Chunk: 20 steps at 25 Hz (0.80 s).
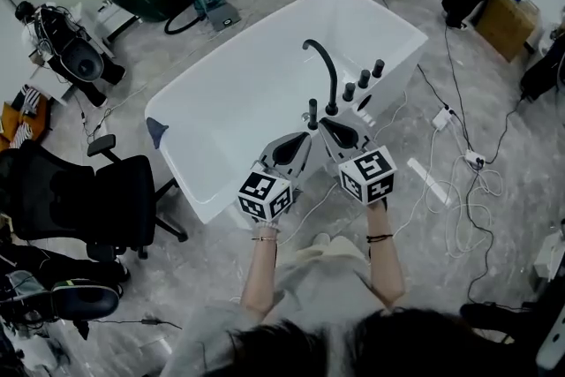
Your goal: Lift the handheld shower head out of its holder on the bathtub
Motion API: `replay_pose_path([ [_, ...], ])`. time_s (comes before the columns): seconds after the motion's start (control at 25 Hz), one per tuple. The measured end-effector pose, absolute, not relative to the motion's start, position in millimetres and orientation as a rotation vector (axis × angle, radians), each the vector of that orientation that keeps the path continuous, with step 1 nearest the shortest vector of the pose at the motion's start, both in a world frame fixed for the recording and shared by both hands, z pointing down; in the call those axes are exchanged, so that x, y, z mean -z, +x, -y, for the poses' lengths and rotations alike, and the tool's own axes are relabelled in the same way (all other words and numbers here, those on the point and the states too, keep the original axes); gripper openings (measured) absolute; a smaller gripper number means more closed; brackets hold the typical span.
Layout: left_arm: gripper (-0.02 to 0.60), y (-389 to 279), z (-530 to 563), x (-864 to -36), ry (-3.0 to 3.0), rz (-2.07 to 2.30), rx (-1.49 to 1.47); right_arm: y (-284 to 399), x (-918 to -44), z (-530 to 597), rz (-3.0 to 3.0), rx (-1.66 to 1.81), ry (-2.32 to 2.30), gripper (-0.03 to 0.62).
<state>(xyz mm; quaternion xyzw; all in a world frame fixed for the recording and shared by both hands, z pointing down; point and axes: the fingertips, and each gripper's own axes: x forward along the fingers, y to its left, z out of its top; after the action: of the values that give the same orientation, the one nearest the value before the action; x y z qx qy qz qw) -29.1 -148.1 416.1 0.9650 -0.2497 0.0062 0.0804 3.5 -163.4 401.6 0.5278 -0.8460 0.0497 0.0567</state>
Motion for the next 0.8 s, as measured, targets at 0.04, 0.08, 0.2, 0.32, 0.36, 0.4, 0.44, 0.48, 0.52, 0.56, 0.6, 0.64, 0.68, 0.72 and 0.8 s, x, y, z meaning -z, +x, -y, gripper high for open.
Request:
replay_pose_path([
  [0.04,0.005,-26.8,152.5,-418.5,2.881,0.744,-0.025,5.8,-403.0,167.9,2.565,-0.157,1.603,0.002],
  [0.08,0.005,-24.8,156.6,-421.2,2.875,0.742,-0.029,8.1,-404.9,172.1,2.564,-0.165,1.604,0.002],
  [0.2,0.005,-18.4,168.8,-429.0,2.850,0.748,-0.034,15.9,-413.9,184.7,2.553,-0.184,1.590,0.002],
  [0.32,0.005,-10.5,179.8,-437.1,2.822,0.774,-0.043,27.2,-424.8,197.8,2.546,-0.206,1.563,0.002],
  [0.36,0.005,-8.3,185.0,-438.6,2.812,0.790,-0.045,30.7,-427.9,203.2,2.551,-0.218,1.551,0.002],
  [0.4,0.005,-6.0,190.9,-439.7,2.803,0.809,-0.046,34.4,-430.8,208.8,2.556,-0.229,1.538,0.003],
  [0.44,0.005,-3.3,197.1,-440.7,2.793,0.827,-0.046,38.2,-434.0,214.4,2.559,-0.241,1.524,0.002],
  [0.48,0.005,-0.2,203.0,-442.2,2.782,0.843,-0.047,42.1,-437.6,219.8,2.560,-0.253,1.510,0.002],
  [0.52,0.005,3.1,208.3,-444.4,2.772,0.857,-0.050,46.1,-441.5,224.9,2.561,-0.265,1.498,0.002],
  [0.56,0.005,6.5,213.2,-447.4,2.763,0.868,-0.054,49.9,-445.5,230.0,2.562,-0.277,1.486,0.002],
  [0.6,0.005,9.5,218.0,-451.1,2.752,0.880,-0.060,53.1,-449.8,235.0,2.564,-0.288,1.470,0.002],
  [0.64,0.005,12.3,222.5,-455.3,2.739,0.894,-0.066,55.6,-454.3,239.8,2.568,-0.299,1.448,0.003],
  [0.68,0.005,14.9,226.5,-459.9,2.724,0.910,-0.071,57.7,-459.1,244.1,2.574,-0.309,1.420,0.002],
  [0.72,0.005,17.7,229.8,-464.8,2.707,0.926,-0.073,59.5,-464.2,247.8,2.581,-0.317,1.390,0.002],
  [0.8,0.005,23.8,234.8,-474.8,2.674,0.955,-0.073,63.1,-474.2,253.8,2.596,-0.334,1.332,0.003],
])
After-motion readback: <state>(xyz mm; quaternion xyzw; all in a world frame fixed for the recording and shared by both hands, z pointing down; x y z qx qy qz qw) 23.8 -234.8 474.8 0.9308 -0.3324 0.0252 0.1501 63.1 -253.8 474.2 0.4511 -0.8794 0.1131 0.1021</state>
